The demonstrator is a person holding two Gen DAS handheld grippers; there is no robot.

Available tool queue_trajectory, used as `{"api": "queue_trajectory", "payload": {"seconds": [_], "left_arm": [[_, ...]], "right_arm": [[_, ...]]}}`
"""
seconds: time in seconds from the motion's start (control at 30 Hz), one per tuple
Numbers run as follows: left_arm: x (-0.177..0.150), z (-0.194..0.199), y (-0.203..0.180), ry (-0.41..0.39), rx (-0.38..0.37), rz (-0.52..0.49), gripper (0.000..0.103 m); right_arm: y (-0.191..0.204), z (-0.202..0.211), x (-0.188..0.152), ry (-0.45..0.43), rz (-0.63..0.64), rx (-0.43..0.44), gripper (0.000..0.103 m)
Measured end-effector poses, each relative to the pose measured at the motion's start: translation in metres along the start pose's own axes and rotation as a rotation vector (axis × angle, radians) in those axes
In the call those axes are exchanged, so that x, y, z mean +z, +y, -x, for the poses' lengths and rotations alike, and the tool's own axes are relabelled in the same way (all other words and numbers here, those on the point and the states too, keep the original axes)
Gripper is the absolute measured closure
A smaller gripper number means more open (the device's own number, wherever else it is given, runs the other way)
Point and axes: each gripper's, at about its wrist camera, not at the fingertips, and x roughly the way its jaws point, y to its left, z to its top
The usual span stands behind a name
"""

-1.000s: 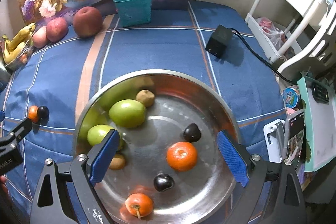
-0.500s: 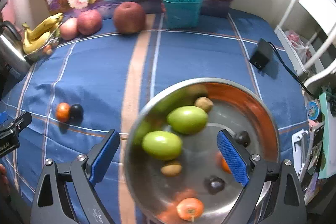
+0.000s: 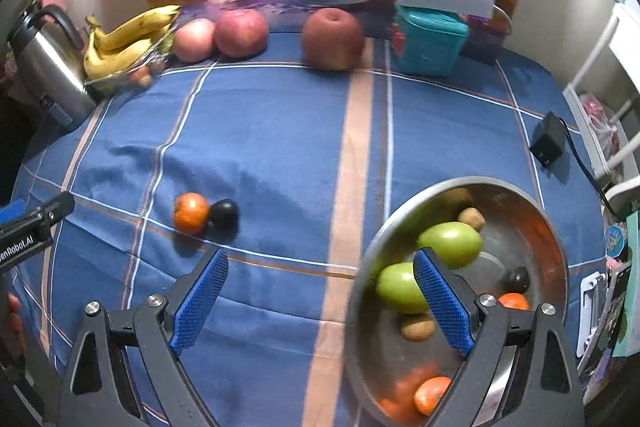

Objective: Organize fruits
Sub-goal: 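Move both open tools back from the plate toward the orange and plum, then grasp the black plum with the right tool while the left tool grasps the orange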

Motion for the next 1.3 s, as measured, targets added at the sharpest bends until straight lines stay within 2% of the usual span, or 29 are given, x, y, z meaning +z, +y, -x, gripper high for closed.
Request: {"api": "queue_trajectory", "payload": {"seconds": [0.2,0.6,0.93,1.13,1.3], "left_arm": [[0.004,-0.005,0.006,0.001,0.004,-0.001,0.0],[0.013,-0.022,0.017,0.033,-0.069,0.056,0.0],[0.019,-0.042,-0.016,0.06,-0.164,0.018,0.0],[0.016,-0.054,-0.034,0.084,-0.19,-0.001,0.0],[0.016,-0.059,-0.039,0.083,-0.183,0.007,0.0]], "right_arm": [[0.022,-0.009,0.003,0.02,0.023,0.024,0.009],[0.036,-0.029,0.007,0.047,0.006,0.034,0.009],[0.015,-0.041,0.018,-0.003,-0.106,0.06,0.009],[0.016,-0.053,0.02,0.008,-0.111,0.063,0.009],[0.02,-0.062,0.023,0.013,-0.1,0.067,0.009]]}}
